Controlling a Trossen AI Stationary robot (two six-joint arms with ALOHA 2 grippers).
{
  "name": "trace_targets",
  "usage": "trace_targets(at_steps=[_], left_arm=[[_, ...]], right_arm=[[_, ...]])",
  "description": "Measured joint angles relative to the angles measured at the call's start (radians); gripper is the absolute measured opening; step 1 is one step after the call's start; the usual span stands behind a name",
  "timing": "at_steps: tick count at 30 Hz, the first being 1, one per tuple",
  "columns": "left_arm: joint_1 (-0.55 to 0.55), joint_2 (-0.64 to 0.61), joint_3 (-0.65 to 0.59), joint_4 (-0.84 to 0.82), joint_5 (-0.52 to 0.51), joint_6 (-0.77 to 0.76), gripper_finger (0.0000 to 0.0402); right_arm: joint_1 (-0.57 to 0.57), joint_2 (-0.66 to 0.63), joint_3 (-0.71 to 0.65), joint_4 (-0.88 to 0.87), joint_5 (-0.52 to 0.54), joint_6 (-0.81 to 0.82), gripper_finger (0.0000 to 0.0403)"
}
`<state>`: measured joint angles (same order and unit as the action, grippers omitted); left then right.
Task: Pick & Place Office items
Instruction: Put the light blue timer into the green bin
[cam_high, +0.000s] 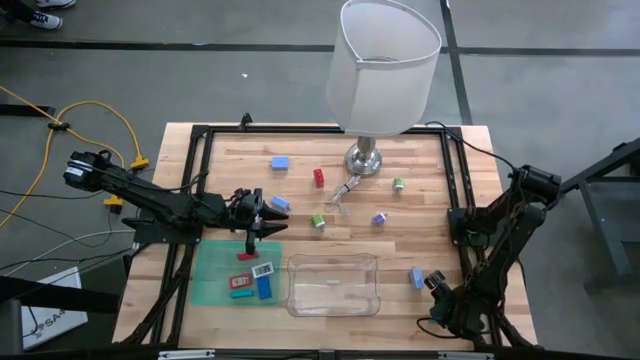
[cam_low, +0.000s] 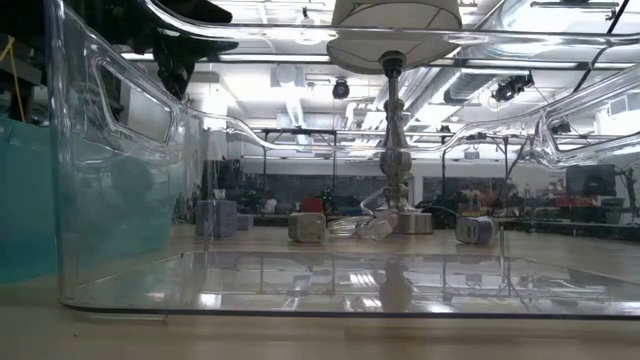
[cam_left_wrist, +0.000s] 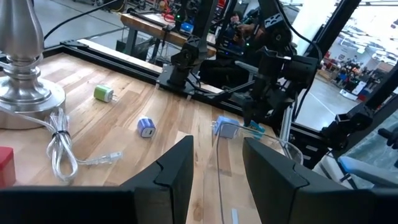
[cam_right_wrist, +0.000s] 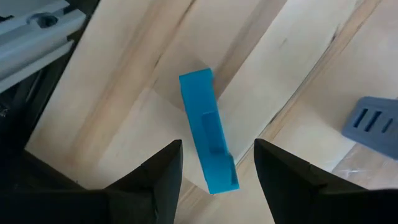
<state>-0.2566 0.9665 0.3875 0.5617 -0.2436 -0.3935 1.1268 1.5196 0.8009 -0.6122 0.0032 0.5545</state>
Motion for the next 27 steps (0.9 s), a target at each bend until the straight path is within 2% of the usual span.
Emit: trace_targets(at_steps=[10, 27], left_arm=[[-0.002, 0.000, 0.000, 0.000, 0.001, 0.000, 0.0135], [-0.002, 0.000, 0.000, 0.000, 0.001, -0.007, 0.0135]], right_arm=[[0.000, 0.013, 0.000, -0.001, -0.017, 0.002, 0.0179], [-0.001, 0.013, 0.000, 0.000, -0.056, 0.002, 0.0060]])
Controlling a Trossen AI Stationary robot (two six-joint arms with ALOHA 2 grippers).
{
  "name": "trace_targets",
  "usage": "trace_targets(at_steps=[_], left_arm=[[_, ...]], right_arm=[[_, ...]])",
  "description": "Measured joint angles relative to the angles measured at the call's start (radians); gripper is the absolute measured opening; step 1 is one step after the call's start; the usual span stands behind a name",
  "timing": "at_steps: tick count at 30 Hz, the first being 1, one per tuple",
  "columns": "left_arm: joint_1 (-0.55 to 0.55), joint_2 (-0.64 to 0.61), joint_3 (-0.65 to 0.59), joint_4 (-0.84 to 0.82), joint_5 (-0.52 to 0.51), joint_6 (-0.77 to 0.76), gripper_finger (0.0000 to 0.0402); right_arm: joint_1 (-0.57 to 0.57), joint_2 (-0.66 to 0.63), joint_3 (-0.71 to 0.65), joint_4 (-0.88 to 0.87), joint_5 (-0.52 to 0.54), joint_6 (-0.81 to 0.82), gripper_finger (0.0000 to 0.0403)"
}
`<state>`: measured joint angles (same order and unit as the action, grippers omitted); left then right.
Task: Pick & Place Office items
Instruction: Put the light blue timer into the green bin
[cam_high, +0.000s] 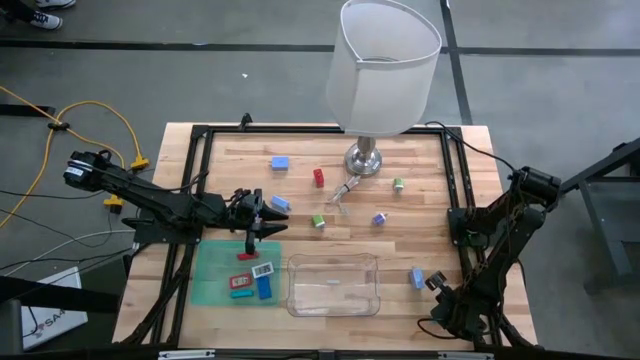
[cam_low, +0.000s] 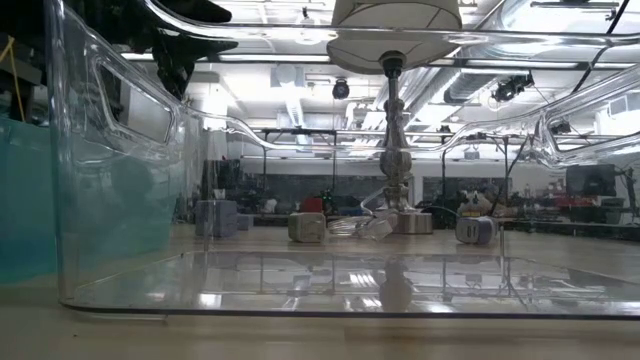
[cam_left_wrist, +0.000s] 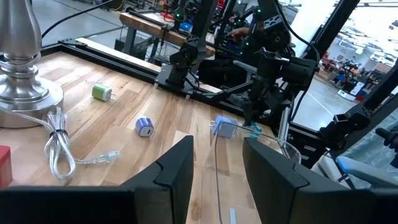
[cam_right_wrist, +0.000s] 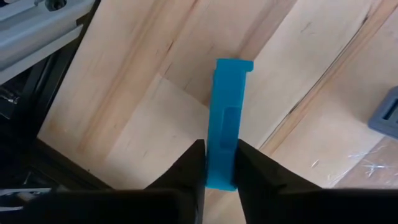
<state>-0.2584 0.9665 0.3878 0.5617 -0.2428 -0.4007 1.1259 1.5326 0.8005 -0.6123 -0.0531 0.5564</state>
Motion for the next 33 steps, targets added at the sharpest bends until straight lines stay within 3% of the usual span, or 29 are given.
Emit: trace_targets(at_steps=[12, 20, 27, 33], left_arm=[[0.000, 0.000, 0.000, 0.000, 0.000, 0.000, 0.0135], [0.000, 0.000, 0.000, 0.000, 0.004, 0.032, 0.0135], [0.000, 0.000, 0.000, -0.014, 0.005, 0.037, 0.0135], [0.000, 0.048, 0.001, -0.009, 0.006, 0.036, 0.0135]], right_arm=[[0.000, -0.008, 0.000, -0.002, -0.012, 0.000, 0.0049], [-0.036, -0.109, 0.000, -0.001, -0.031, 0.000, 0.0047], [-0.161, -0.237, 0.000, 0.016, 0.029, -0.004, 0.0045], [-0.331, -0.324, 0.001, 0.104, 0.017, -0.034, 0.0046]])
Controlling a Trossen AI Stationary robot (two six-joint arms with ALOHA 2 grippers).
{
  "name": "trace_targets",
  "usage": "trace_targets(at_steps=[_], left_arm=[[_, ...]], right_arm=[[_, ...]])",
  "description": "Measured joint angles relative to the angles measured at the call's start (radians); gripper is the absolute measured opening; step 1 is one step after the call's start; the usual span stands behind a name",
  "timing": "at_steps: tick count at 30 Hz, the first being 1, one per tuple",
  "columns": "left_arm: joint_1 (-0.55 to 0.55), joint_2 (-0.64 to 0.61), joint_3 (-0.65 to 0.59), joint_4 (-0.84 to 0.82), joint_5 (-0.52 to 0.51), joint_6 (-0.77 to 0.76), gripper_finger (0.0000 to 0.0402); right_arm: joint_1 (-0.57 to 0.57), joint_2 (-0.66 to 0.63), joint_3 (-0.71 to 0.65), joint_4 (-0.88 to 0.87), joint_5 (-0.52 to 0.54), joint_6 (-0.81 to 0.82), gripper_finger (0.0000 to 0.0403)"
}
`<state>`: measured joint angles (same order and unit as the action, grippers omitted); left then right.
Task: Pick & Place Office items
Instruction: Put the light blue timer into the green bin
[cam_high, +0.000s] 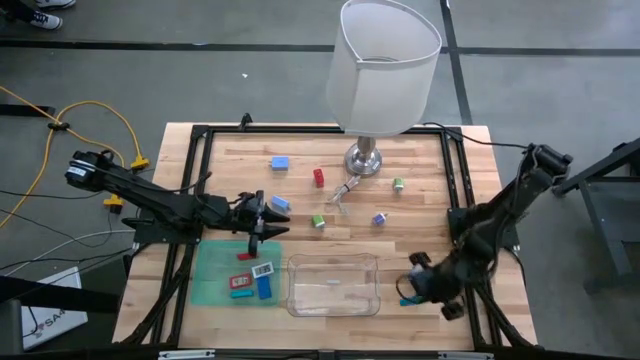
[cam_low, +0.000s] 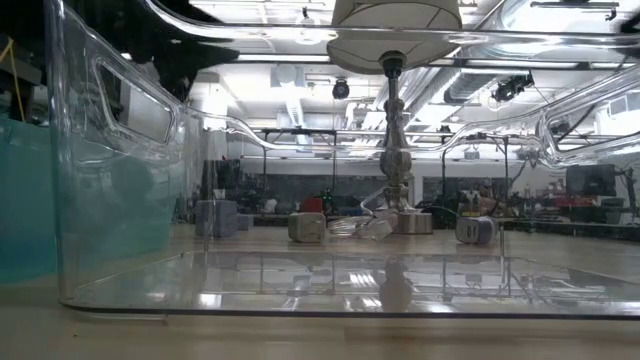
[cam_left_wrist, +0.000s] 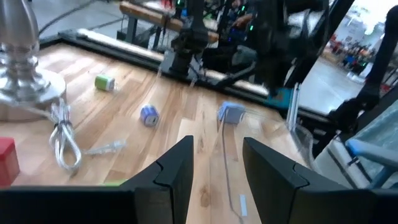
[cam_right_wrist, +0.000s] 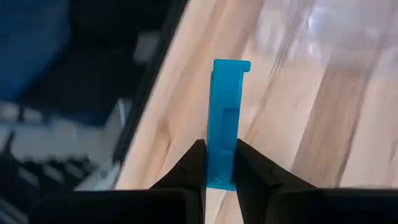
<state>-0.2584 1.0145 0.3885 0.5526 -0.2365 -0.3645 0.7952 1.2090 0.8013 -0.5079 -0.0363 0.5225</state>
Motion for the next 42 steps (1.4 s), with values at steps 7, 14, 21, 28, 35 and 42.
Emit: trace_targets(at_steps=[7, 14, 21, 28, 35, 42], left_arm=[[0.007, 0.073, 0.044, 0.040, 0.106, 0.027, 0.0135], [0.011, 0.139, 0.149, 0.040, 0.160, 0.229, 0.0135], [0.014, 0.202, 0.183, 0.197, 0.155, 0.345, 0.0135], [0.014, 0.245, 0.182, 0.301, 0.134, 0.366, 0.0135], [0.020, 0.271, 0.182, 0.341, 0.103, 0.450, 0.0135], [0.049, 0.278, 0.182, 0.365, 0.103, 0.439, 0.0135]], right_arm=[[-0.217, -0.005, 0.093, 0.098, -0.047, -0.144, 0.0048], [-0.415, 0.045, 0.215, 0.120, -0.041, -0.282, 0.0047], [-0.498, 0.061, 0.223, 0.213, -0.037, -0.423, 0.0046], [-0.528, 0.073, 0.223, 0.348, 0.020, -0.534, 0.0046], [-0.572, 0.123, 0.224, 0.485, 0.060, -0.583, 0.0047], [-0.596, 0.167, 0.222, 0.543, 0.056, -0.637, 0.0047]])
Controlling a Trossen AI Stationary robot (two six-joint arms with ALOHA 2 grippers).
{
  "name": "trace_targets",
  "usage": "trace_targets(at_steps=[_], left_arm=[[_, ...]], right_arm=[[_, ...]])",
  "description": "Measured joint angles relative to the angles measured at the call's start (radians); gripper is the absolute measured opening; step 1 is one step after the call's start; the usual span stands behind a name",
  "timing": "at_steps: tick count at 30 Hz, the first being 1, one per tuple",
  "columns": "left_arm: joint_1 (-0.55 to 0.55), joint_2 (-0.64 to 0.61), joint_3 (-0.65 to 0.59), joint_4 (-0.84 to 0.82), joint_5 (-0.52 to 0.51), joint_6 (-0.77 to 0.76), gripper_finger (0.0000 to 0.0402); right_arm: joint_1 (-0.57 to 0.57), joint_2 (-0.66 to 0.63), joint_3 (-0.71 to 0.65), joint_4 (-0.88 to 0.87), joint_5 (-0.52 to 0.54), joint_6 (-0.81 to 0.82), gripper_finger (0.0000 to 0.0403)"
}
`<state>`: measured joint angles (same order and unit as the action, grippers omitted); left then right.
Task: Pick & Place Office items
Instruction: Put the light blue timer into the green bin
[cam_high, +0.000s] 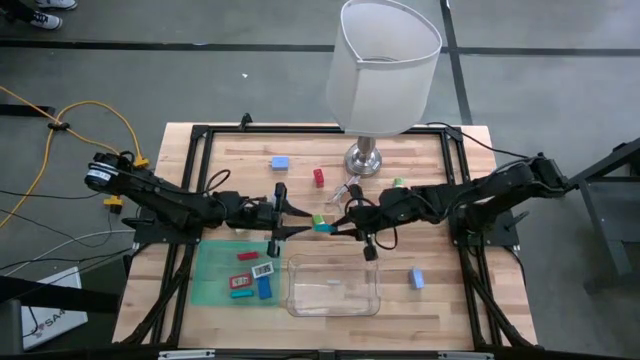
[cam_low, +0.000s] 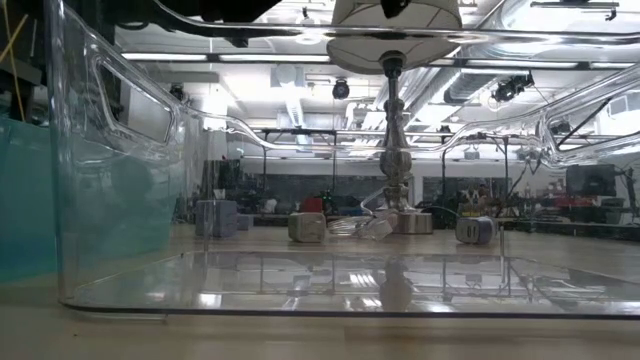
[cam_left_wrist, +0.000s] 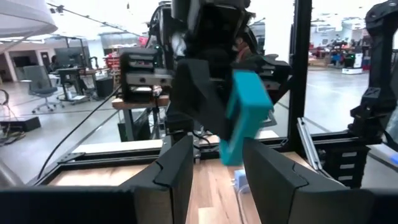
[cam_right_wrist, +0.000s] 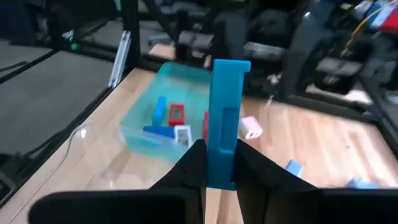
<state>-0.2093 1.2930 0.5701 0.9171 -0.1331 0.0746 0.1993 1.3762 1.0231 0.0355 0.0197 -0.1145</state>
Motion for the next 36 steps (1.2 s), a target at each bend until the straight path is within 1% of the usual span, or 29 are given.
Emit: trace_targets(at_steps=[3, 14, 17, 26, 32, 36], left_arm=[[0.006, 0.000, 0.000, 0.010, 0.002, 0.001, 0.0135], [0.006, 0.000, 0.000, 0.016, 0.012, 0.005, 0.0135], [0.006, 0.000, 0.000, 0.016, 0.048, 0.004, 0.0135], [0.006, 0.000, 0.000, 0.029, 0.057, 0.004, 0.0135], [0.023, 0.000, 0.000, 0.060, 0.058, 0.008, 0.0135], [0.037, 0.000, 0.000, 0.076, 0.077, 0.008, 0.0135]], right_arm=[[-0.005, 0.026, 0.004, 0.059, 0.008, -0.041, 0.0047], [-0.006, 0.046, 0.001, 0.090, 0.042, -0.096, 0.0047], [-0.006, 0.046, 0.001, 0.096, 0.061, -0.100, 0.0047], [-0.006, 0.046, 0.001, 0.128, 0.059, -0.102, 0.0048], [-0.008, 0.046, 0.001, 0.157, 0.060, -0.126, 0.0048], [-0.022, 0.045, 0.001, 0.177, 0.060, -0.127, 0.0048]])
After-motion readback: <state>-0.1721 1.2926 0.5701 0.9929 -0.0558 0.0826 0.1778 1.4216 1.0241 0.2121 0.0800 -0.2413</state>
